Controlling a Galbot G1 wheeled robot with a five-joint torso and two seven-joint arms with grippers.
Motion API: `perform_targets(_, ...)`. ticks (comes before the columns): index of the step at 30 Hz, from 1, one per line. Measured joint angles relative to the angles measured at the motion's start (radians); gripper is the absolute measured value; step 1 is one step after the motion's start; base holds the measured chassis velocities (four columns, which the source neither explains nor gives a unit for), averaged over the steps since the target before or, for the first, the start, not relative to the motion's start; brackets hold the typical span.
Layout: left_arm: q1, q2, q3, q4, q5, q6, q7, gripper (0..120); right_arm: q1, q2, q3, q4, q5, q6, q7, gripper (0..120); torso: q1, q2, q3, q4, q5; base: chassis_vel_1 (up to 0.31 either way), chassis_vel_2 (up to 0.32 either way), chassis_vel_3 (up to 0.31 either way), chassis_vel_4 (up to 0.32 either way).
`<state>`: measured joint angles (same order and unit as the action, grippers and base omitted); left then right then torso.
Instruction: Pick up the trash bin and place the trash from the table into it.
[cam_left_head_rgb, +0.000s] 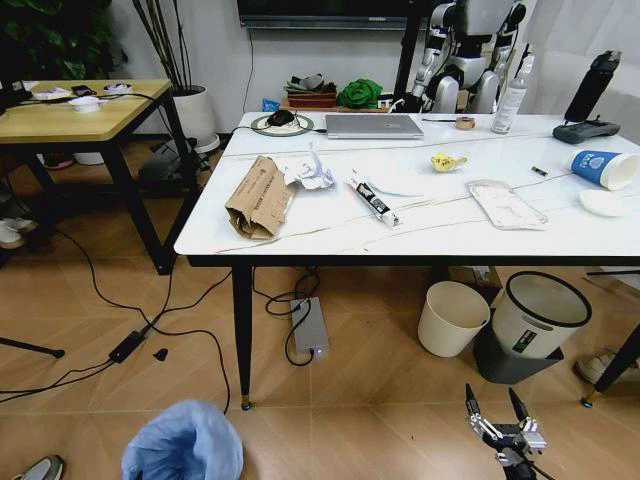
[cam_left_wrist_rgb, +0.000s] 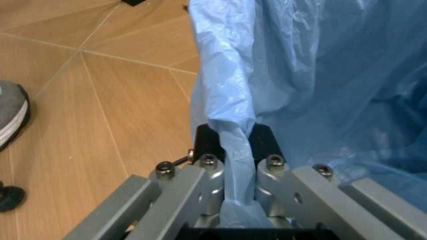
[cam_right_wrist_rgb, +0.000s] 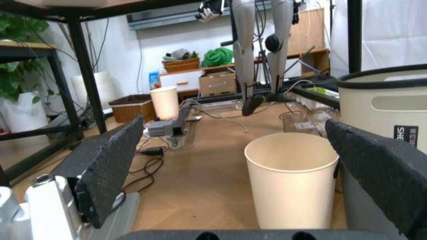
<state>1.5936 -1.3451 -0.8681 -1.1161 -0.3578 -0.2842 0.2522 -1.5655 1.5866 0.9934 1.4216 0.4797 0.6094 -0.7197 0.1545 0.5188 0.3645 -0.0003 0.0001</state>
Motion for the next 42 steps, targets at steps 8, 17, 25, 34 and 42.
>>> perform_targets(8,0.053,-0.001,0.005,-0.079,-0.018,-0.018,0.021,0,-0.002,-0.005,0.0,0.0,-0.001,0.0,0.0,100,0.0,0.0,0.001,0.0003,-0.0004,0.0,0.0,0.0,0.0)
perform_targets(17,0.175,0.009,0.039,-0.281,-0.049,-0.21,0.001,0,-0.005,-0.011,-0.001,0.0,-0.007,0.0,0.001,100,0.001,0.001,0.001,0.0002,-0.0002,0.0,0.0,0.0,0.0)
perform_targets(25,0.285,0.015,0.061,-0.444,-0.174,-0.121,0.065,0,-0.009,-0.006,-0.004,0.009,-0.018,-0.004,0.001,100,0.001,0.002,0.001,0.0006,-0.0003,0.0,0.0,0.0,0.0)
perform_targets(34,0.362,0.005,0.111,-0.653,-0.315,0.022,0.06,0,-0.017,-0.011,0.004,0.011,-0.02,-0.006,0.003,100,0.015,0.038,0.023,0.0004,0.0001,0.0,0.0,0.0,0.0)
perform_targets(42,0.375,0.013,0.14,-0.677,-0.329,0.059,0.015,0,-0.023,-0.011,0.01,0.012,-0.021,-0.006,0.004,100,0.027,0.069,0.043,0.0005,0.0,0.0,0.0,0.0,0.0)
